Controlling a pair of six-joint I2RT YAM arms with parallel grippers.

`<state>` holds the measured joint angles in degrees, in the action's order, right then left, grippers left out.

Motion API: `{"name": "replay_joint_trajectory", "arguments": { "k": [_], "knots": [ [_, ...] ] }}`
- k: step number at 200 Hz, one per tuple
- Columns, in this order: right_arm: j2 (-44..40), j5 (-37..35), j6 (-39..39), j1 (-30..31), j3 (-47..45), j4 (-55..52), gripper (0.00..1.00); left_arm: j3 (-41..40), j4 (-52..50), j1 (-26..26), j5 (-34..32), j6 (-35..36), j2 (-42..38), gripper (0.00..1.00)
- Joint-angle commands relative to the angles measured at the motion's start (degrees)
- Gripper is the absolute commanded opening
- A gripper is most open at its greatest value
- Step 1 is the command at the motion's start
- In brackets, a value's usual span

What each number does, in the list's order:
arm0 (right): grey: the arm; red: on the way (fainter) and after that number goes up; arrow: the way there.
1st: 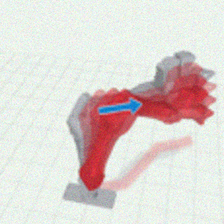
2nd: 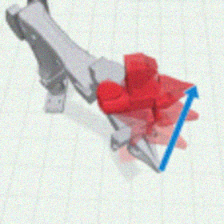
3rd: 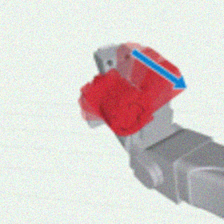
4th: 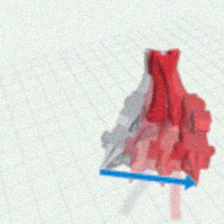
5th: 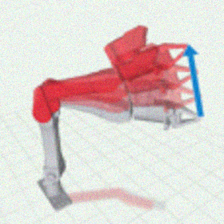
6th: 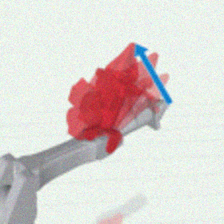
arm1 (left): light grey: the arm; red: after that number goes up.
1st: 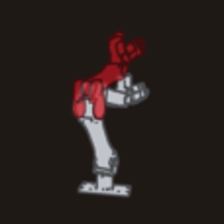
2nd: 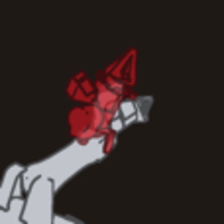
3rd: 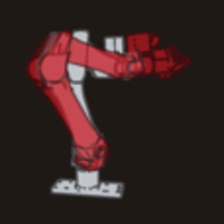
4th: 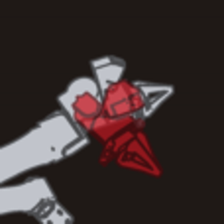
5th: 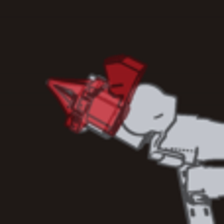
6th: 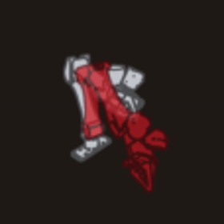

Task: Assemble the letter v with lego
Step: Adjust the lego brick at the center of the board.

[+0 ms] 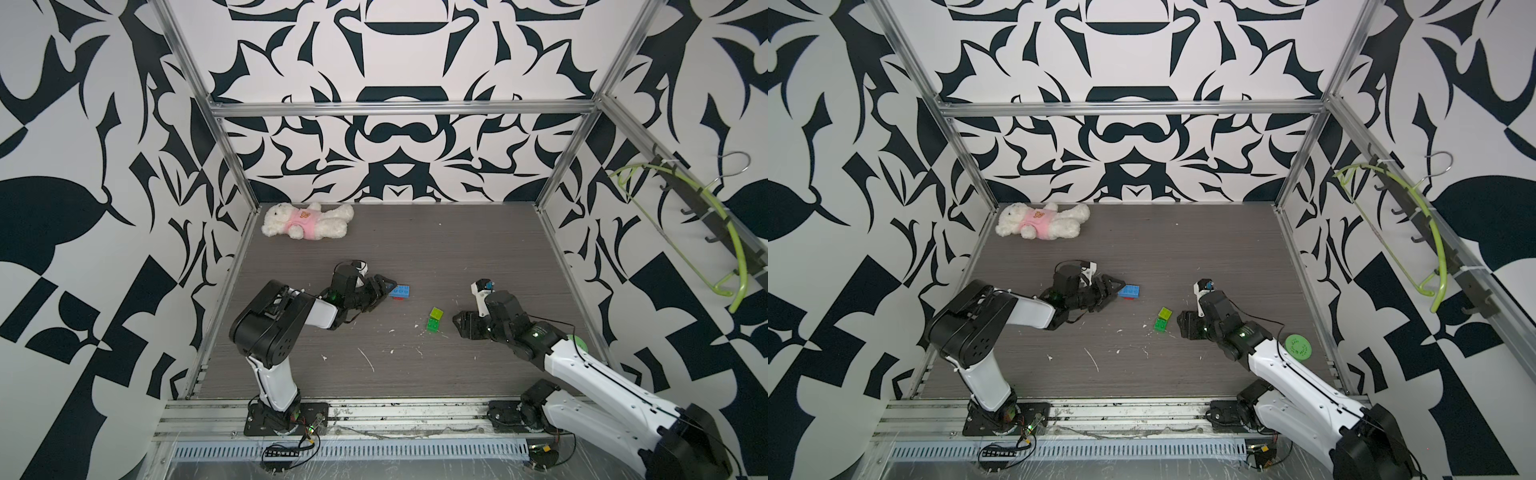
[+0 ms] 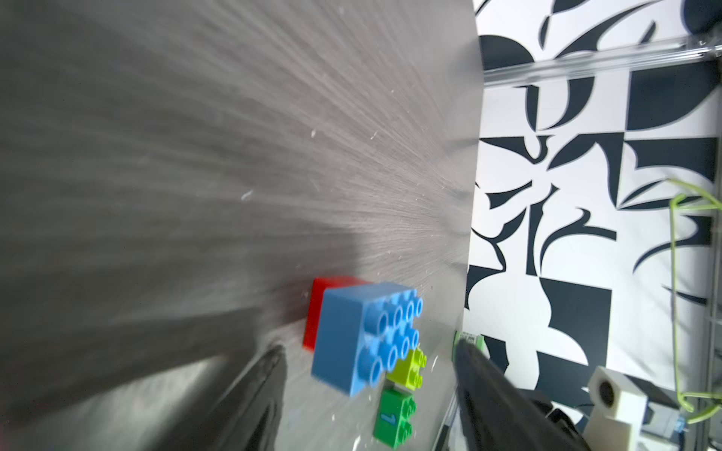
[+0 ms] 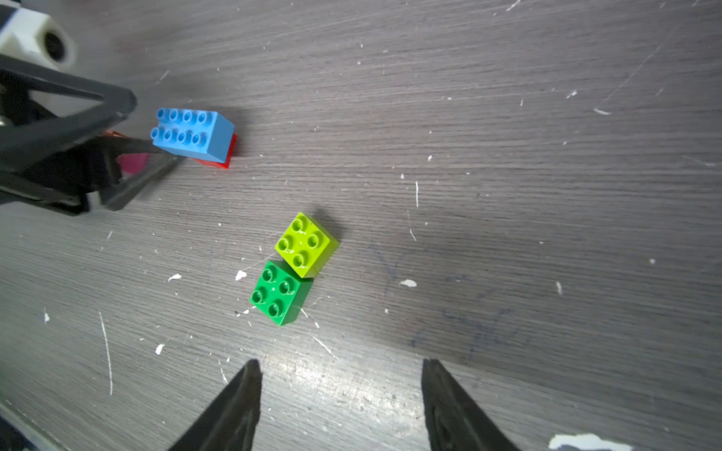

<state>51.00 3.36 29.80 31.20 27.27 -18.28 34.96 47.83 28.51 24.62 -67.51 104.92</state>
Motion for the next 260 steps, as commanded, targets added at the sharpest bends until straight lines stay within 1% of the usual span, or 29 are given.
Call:
{"name": "replay_joint_trajectory", "arguments": {
  "k": [1,19,44,57,70,79,85,99,115,124,134,160,173,179,201,216,237,260],
  "knots": [
    [-1.25,-0.20,1.27,-0.04,-0.61,1.86,0.66,-2.27,16.00,0.49,-0.08,-9.22,5.24,0.65],
    [-1.52,0.28,2.21,0.00,-1.47,2.44,0.65,-3.69,22.44,0.49,-0.63,-11.69,8.10,0.58],
    [-0.30,4.02,4.34,0.00,-3.43,6.59,0.63,-4.49,28.95,0.75,-0.93,-14.42,12.23,0.49],
    [0.78,4.96,4.73,0.09,-3.84,7.66,0.62,-5.22,31.75,0.73,-1.69,-14.97,13.24,0.48],
    [1.42,4.82,5.16,0.33,-4.27,8.19,0.61,-5.05,31.99,0.76,-1.44,-14.93,13.37,0.48],
    [1.64,4.99,5.19,0.44,-4.66,8.84,0.61,-4.28,31.29,0.76,-0.35,-14.64,13.55,0.49],
    [1.77,4.68,5.26,0.57,-4.68,8.88,0.61,-3.96,30.68,0.76,0.01,-14.34,13.53,0.51],
    [1.82,4.29,5.35,0.53,-4.68,8.84,0.61,-4.01,28.53,0.76,0.01,-13.09,12.90,0.52],
    [1.83,4.20,5.53,0.62,-4.26,8.77,0.61,-4.27,24.33,0.76,-0.43,-11.21,11.73,0.58],
    [1.90,4.00,5.74,0.69,-3.87,8.71,0.61,-4.67,22.41,0.68,-1.00,-10.69,11.16,0.66],
    [2.21,3.94,5.86,0.80,-3.48,9.23,0.60,-5.05,21.69,0.43,-1.45,-10.43,11.01,0.71],
    [4.87,4.02,5.36,1.12,-1.32,10.09,0.60,-3.88,20.07,-0.12,-0.93,-10.76,12.21,0.70],
    [5.71,3.85,5.27,1.14,-0.74,10.43,0.59,-1.86,19.53,0.57,-0.19,-11.08,13.84,0.62],
    [5.77,3.85,5.27,1.20,-0.64,10.54,0.59,-1.21,20.28,0.94,-0.10,-11.59,14.66,0.61],
    [4.80,3.23,5.57,1.23,-0.94,10.00,0.59,-0.77,24.63,1.59,-0.25,-13.56,17.12,0.59],
    [3.73,2.44,5.79,1.23,-1.25,9.31,0.59,-0.60,23.99,1.86,0.26,-13.49,17.10,0.61],
    [2.80,1.24,5.24,1.23,-0.92,7.69,0.59,-0.74,19.68,2.44,-0.34,-11.75,13.50,0.62],
    [2.52,0.69,5.00,1.23,-1.03,7.69,0.59,1.59,5.99,3.91,-1.69,-6.60,7.28,0.63]
  ]
}}
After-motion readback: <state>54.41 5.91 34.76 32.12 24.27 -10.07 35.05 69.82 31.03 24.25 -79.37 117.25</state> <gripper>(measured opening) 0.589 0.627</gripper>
